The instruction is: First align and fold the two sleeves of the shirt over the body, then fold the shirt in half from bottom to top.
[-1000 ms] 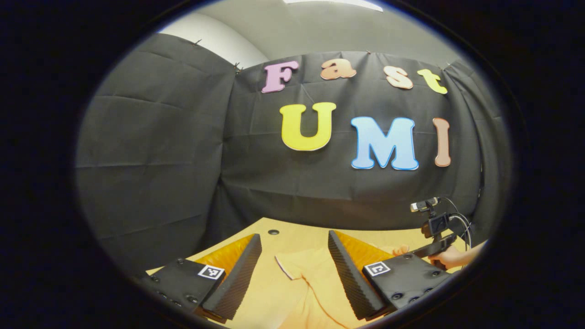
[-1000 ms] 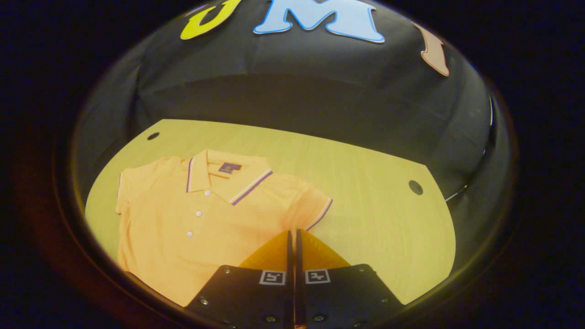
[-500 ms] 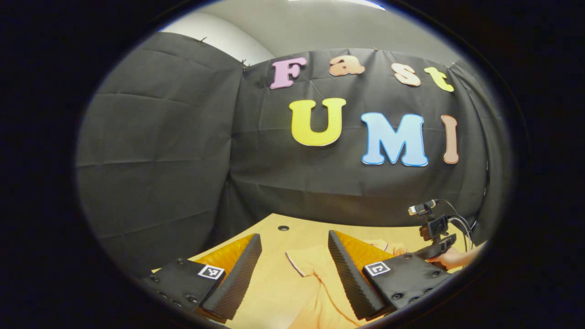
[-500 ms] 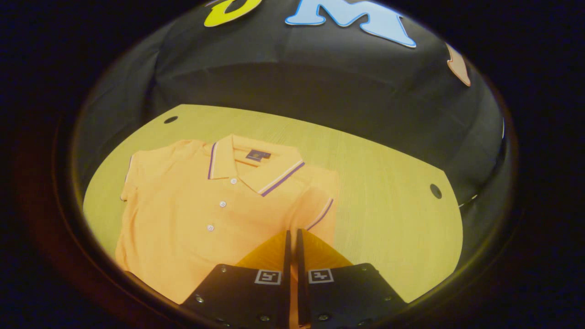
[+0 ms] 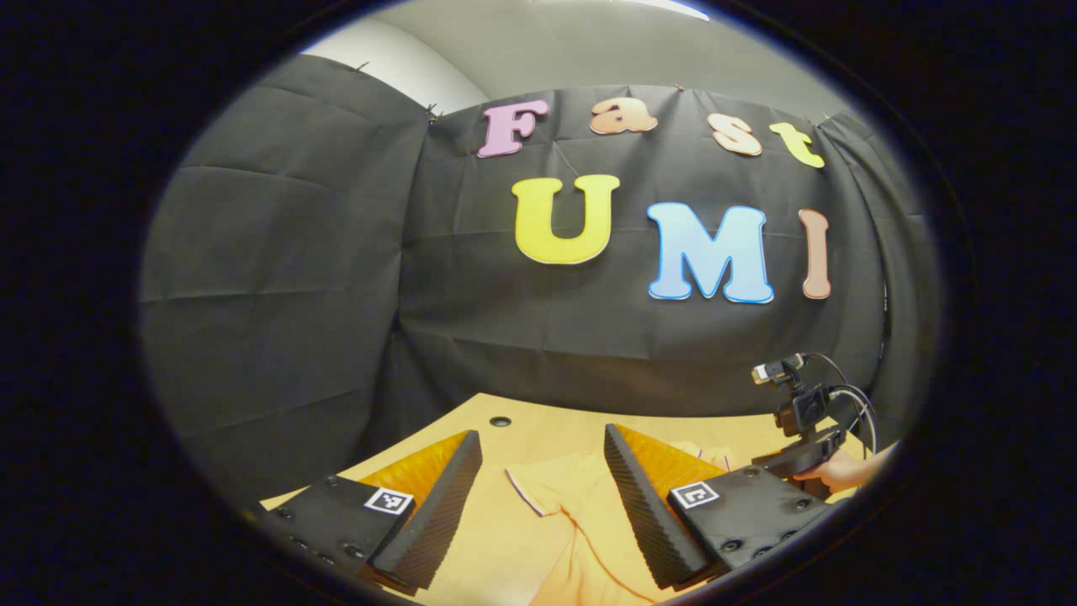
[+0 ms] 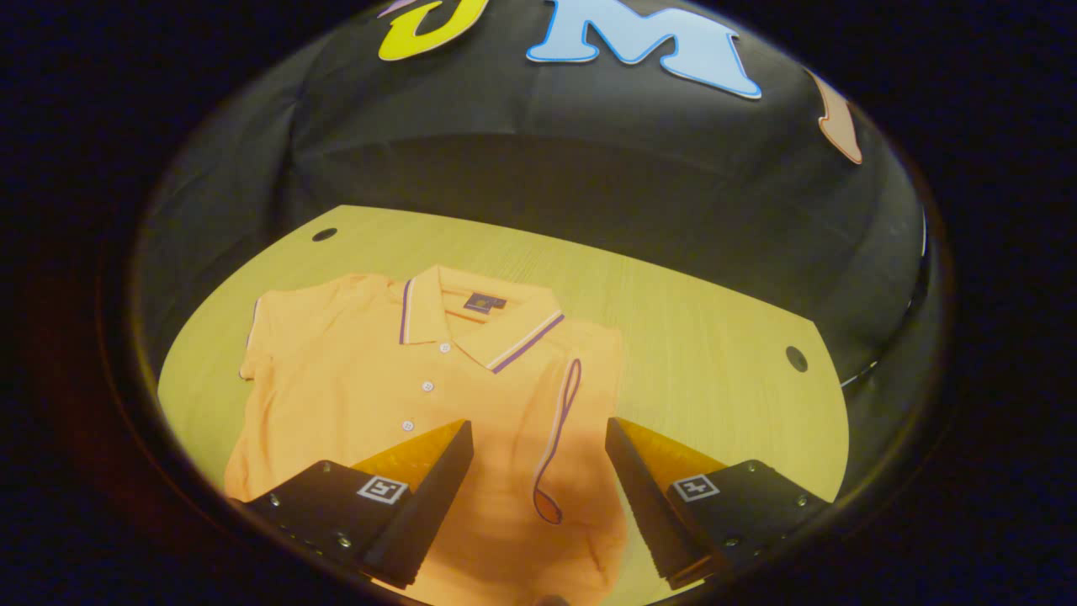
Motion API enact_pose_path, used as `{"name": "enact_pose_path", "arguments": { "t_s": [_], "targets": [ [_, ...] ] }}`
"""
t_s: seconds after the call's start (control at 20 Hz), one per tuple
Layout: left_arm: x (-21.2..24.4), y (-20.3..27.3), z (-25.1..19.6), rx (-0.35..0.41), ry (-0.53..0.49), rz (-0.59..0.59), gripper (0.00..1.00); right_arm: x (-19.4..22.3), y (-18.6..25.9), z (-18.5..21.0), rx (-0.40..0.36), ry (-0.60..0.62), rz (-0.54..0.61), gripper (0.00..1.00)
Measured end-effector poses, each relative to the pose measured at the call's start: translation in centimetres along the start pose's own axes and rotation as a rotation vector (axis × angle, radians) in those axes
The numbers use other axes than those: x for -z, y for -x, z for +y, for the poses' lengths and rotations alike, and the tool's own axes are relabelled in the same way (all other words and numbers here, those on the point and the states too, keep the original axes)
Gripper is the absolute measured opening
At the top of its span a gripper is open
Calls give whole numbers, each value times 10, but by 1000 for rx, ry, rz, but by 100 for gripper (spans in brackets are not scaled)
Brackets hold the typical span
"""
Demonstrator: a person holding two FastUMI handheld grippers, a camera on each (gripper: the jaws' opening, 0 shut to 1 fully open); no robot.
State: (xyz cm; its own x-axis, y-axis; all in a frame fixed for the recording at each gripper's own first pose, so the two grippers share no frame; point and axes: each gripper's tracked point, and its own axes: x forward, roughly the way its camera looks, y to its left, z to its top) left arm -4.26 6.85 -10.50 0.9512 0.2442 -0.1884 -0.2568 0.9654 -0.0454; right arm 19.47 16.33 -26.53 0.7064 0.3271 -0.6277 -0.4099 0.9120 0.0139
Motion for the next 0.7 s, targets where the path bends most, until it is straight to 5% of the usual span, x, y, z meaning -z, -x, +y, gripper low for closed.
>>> {"name": "enact_pose_path", "arguments": {
  "t_s": [0.35, 0.7],
  "targets": [
    [59, -64, 1, 38, 68, 105, 95, -23, 66, -2, 23, -38, -122, 97],
    [141, -137, 21, -30, 124, 276, 95, -28, 145, 0, 60, -6, -237, 97]
  ]
}}
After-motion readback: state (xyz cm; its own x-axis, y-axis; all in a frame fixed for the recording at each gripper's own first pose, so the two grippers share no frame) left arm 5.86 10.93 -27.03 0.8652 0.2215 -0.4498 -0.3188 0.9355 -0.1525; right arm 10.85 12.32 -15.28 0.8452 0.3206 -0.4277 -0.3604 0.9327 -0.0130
